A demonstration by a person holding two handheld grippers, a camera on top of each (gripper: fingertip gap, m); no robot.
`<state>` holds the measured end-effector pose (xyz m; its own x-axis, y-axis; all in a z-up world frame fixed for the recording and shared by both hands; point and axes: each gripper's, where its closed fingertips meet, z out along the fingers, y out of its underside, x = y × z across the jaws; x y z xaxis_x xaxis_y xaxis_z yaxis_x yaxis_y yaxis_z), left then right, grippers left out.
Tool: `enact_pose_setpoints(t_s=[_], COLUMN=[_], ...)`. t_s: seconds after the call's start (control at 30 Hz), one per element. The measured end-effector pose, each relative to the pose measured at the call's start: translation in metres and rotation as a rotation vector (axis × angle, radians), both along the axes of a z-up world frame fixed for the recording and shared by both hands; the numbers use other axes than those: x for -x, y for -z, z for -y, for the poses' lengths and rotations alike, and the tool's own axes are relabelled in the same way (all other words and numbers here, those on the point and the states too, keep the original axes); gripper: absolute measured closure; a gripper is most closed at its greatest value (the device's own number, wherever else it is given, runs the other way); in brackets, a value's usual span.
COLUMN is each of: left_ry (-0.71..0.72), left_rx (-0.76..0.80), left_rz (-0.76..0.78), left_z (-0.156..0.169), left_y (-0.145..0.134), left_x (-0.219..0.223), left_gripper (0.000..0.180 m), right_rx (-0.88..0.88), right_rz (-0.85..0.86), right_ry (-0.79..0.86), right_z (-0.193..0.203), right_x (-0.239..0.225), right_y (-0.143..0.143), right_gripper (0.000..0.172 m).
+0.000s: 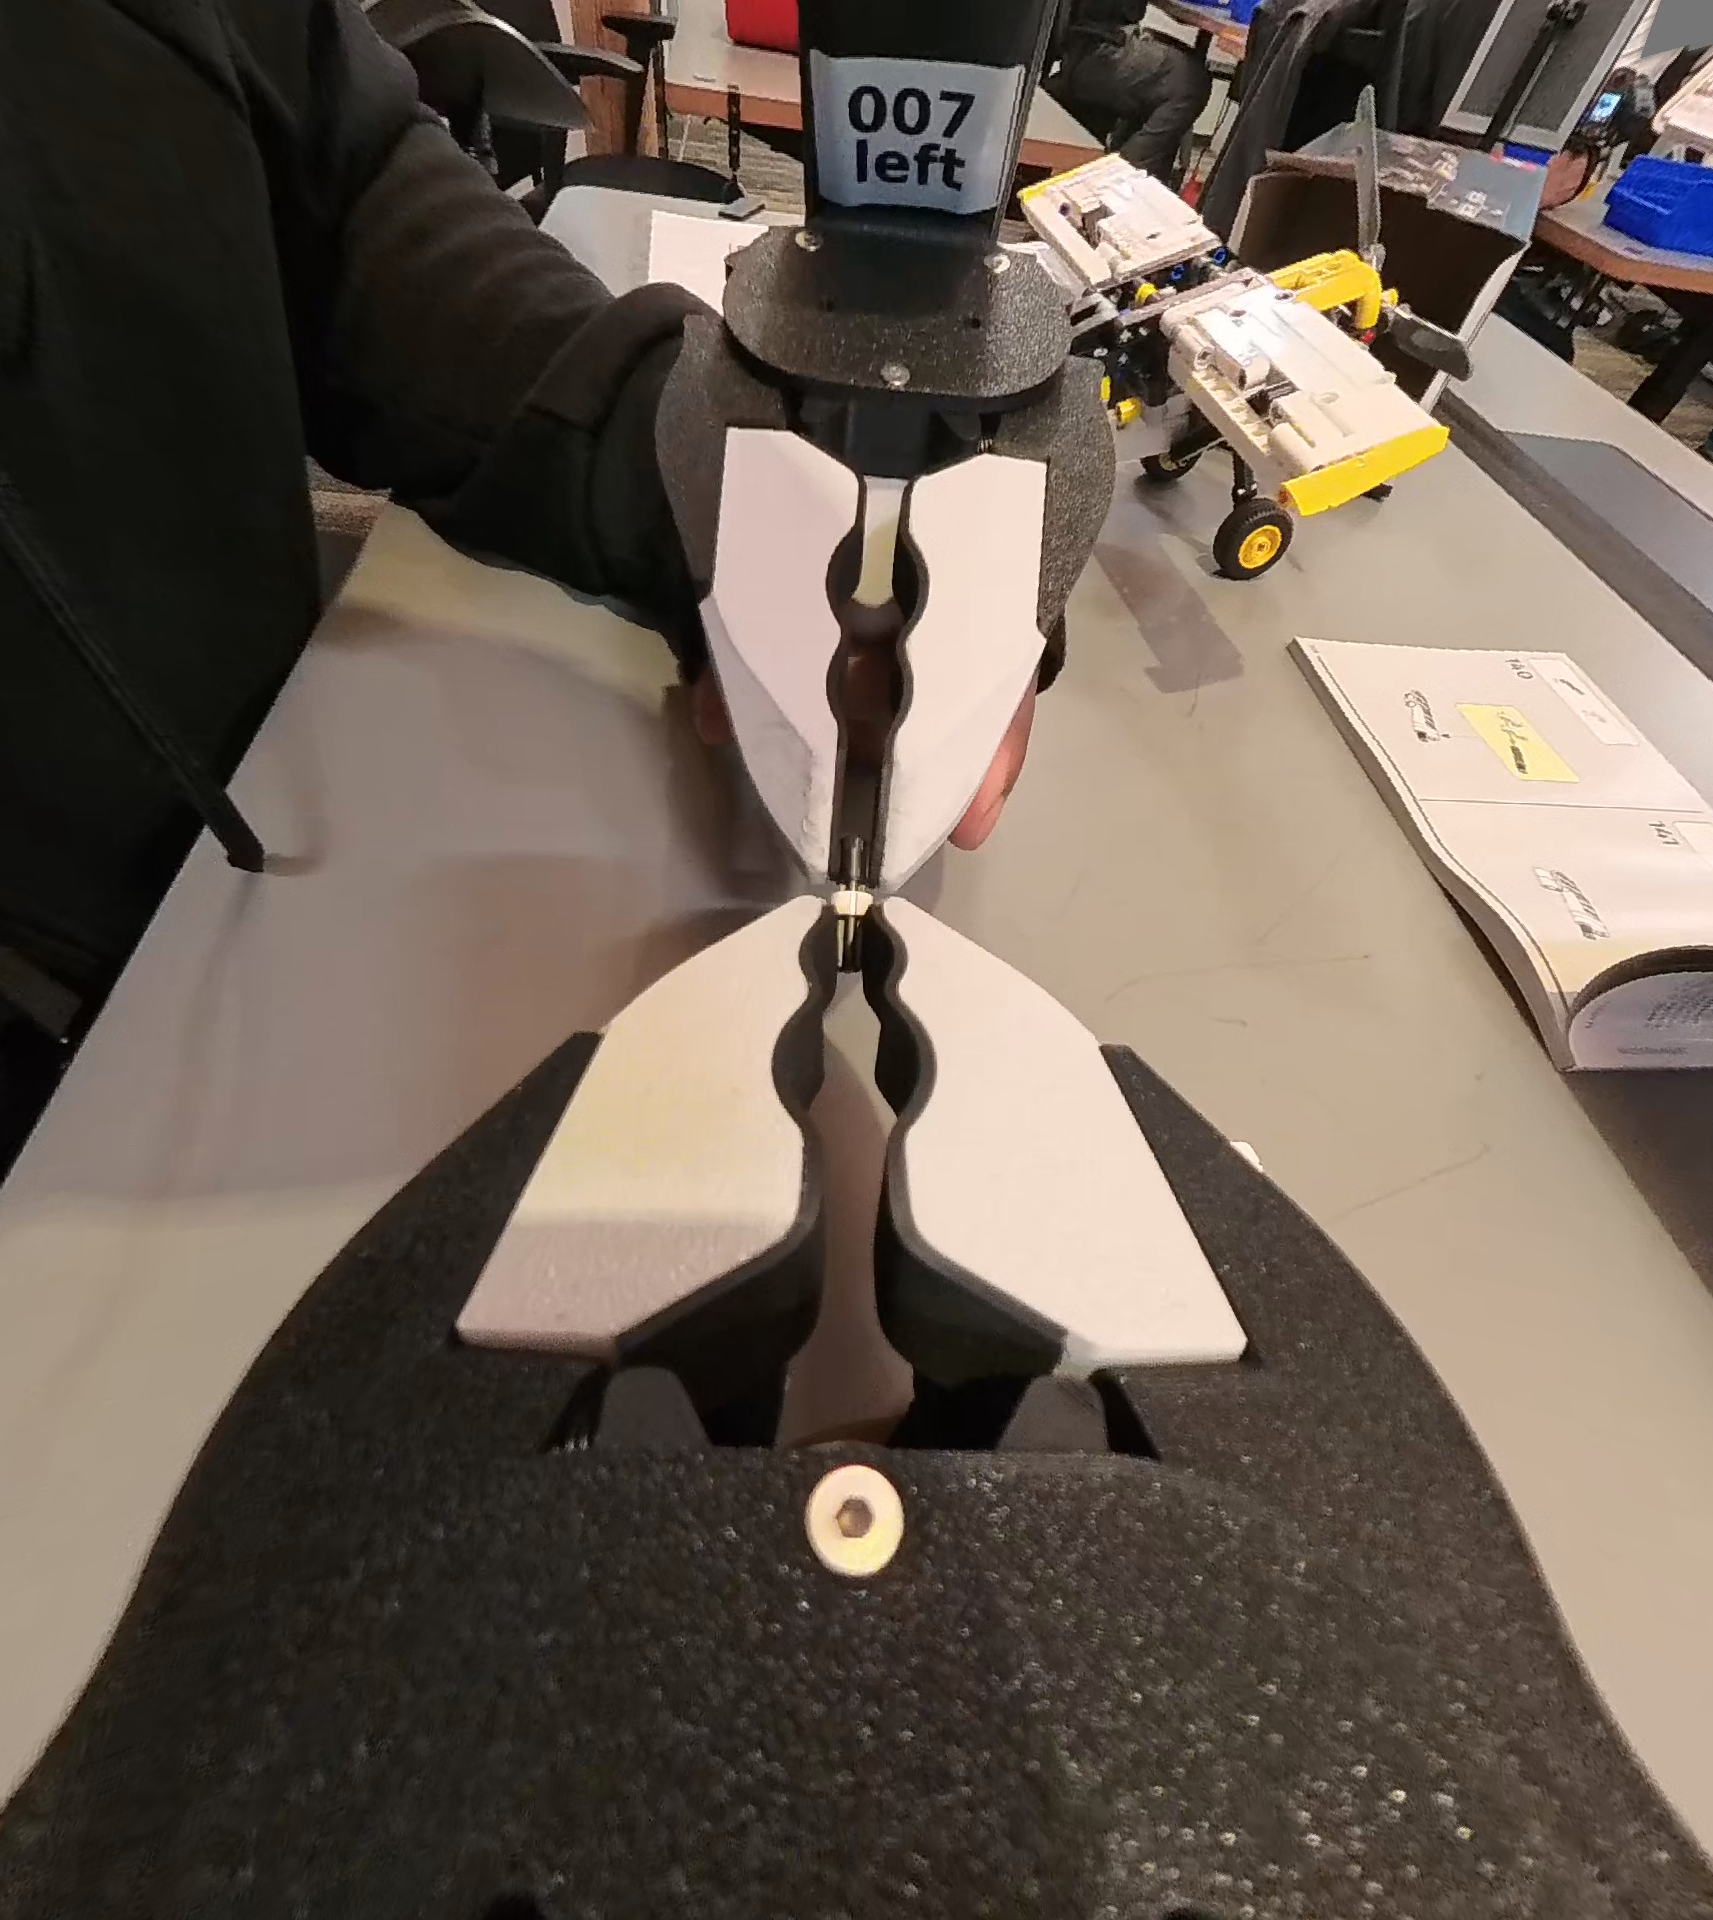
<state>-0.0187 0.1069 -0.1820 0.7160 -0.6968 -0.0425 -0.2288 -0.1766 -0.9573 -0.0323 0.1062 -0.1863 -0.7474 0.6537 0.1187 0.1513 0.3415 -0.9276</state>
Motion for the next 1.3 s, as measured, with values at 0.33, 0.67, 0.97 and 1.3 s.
enact_pose_setpoints(t_s=[0.33,0.67,0.97,1.3], left_ry=[0.002,-0.027,-0.056,-0.062], left_rx=[-0.004,-0.057,-0.138,-0.157], left_rz=[-0.026,0.105,0.221,0.256], left_z=[0.001,-0.002,-0.002,-0.002], left_y=[0.002,-0.015,-0.033,-0.038], left_x=[0.000,0.007,0.013,0.014], left_gripper=[0.176,0.176,0.176,0.176], right_rx=[0.014,0.194,0.387,0.440], right_rz=[0.006,0.000,-0.004,-0.022], right_ry=[-0.007,0.022,0.027,0.043], right_z=[0.000,-0.003,-0.007,-0.007], right_x=[0.000,0.005,0.008,0.011], right_y=[-0.001,-0.020,-0.038,-0.044], right_gripper=[0.168,0.167,0.167,0.167])
